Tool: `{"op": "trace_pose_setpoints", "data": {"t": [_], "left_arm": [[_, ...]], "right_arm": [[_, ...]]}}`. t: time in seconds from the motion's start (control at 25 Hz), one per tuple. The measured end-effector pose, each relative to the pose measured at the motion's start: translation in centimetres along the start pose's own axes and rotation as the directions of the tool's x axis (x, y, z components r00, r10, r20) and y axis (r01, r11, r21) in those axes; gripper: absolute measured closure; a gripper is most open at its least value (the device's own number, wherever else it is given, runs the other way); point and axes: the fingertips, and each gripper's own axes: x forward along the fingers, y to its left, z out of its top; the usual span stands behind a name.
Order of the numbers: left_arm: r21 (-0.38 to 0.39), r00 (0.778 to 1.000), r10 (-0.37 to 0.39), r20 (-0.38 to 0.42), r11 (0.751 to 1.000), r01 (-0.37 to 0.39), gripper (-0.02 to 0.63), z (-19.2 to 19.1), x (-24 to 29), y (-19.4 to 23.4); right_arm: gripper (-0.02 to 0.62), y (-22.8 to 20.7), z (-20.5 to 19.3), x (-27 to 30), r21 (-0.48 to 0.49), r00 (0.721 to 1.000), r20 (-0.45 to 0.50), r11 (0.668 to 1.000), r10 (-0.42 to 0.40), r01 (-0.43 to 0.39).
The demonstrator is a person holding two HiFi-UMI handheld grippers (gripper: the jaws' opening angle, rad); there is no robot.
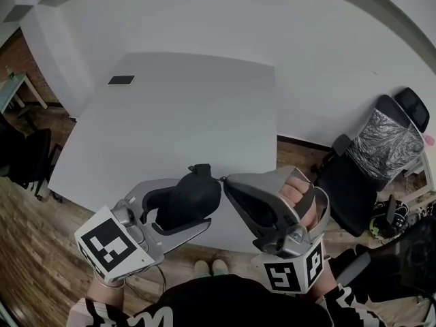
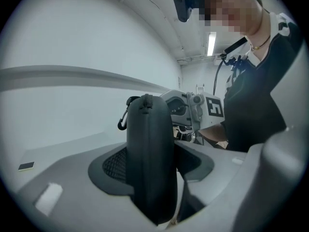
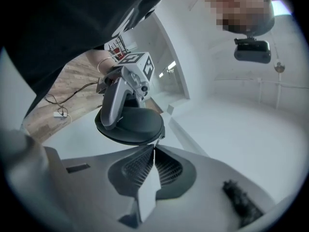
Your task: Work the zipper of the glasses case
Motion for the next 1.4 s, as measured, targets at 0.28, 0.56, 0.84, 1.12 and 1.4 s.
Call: {"op": "trace_pose_setpoints", "data": {"t": [0.28, 0.56, 0.84, 1.12, 1.4], "left_arm": [[0.074, 1.0, -0.011, -0.018, 0.997, 0.012, 0.336, 1.8, -1.3, -0.6], [0.208, 0.996, -0.038, -0.075, 0.977, 0.053, 0.336, 2.8, -2.0, -0.7], [0.181, 0.995, -0.056, -0.079, 0.981, 0.069, 0.336, 2.8, -2.4, -0.8], [0.185, 0.99, -0.041, -0.136, 0.98, 0.066, 0.334, 1.9, -2.2, -0.6], [0.182, 0.987, -0.024, -0.156, 0.982, 0.053, 0.334, 1.4, -2.2, -0.3]], "right_arm": [[0.589, -1.4, 2.0, -0.9, 0.043, 0.987, 0.092, 0.991, -0.13, 0.126], [0.555, -2.2, 2.6, -1.2, 0.1, 0.967, 0.144, 0.976, -0.209, 0.195], [0.557, -0.9, 2.5, -0.8, 0.029, 0.976, 0.138, 0.985, -0.172, 0.169], [0.557, -1.2, 2.4, -1.1, 0.058, 0.975, 0.144, 0.985, -0.168, 0.162], [0.557, -1.5, 2.7, -1.2, 0.115, 0.969, 0.175, 0.981, -0.174, 0.155]]}}
